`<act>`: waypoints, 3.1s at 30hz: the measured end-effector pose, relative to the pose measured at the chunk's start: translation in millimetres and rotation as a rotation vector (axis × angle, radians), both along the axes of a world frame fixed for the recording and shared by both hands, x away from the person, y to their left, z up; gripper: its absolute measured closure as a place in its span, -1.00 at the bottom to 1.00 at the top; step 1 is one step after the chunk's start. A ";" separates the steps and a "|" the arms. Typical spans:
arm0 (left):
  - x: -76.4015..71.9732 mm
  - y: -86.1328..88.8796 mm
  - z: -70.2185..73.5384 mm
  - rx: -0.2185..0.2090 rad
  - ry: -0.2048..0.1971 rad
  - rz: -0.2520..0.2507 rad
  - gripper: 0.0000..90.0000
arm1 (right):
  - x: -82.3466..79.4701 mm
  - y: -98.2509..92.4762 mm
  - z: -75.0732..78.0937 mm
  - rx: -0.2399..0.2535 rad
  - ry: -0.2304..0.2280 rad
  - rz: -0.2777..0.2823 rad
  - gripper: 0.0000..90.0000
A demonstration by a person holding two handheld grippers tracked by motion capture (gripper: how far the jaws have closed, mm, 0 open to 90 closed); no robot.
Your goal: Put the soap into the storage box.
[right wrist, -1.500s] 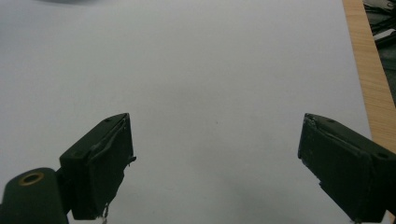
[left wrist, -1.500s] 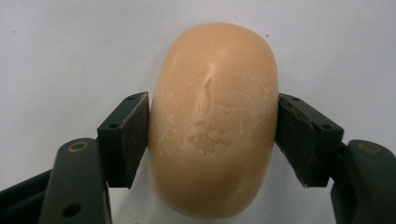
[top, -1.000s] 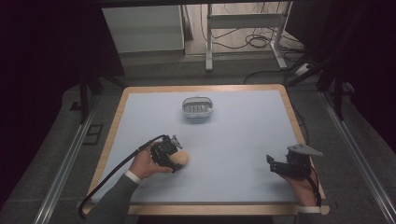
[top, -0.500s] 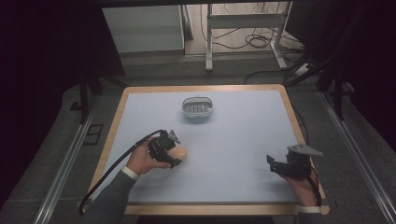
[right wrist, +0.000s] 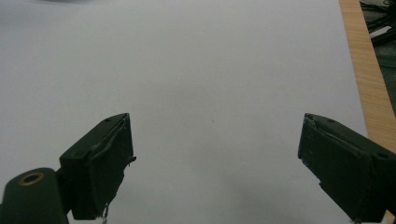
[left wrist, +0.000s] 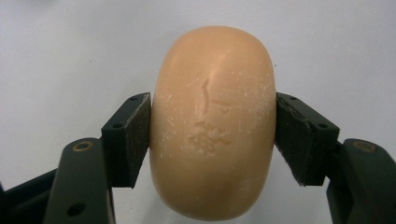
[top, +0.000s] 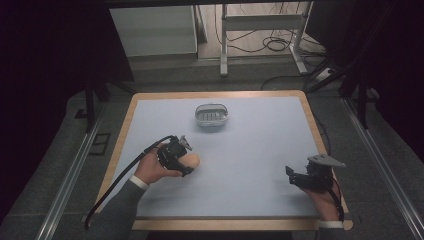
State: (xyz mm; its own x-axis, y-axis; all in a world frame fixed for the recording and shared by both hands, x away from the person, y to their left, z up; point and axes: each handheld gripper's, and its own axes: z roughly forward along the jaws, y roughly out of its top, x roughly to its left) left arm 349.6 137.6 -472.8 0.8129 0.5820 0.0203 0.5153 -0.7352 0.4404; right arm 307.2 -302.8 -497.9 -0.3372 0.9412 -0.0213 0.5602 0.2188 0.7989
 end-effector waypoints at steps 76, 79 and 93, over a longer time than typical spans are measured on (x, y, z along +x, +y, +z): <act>37.5 6.4 43.3 -0.048 -0.091 0.052 -0.28 | 2.4 -3.1 -4.3 -0.010 0.016 -0.009 -0.77; 38.4 5.8 44.6 -0.046 -0.094 0.053 -0.28 | 2.7 -3.2 -4.6 -0.010 0.016 -0.009 -0.77; 49.4 5.3 49.2 -0.035 -0.096 0.055 -0.28 | 3.3 -2.6 -5.9 -0.015 0.020 -0.009 -0.77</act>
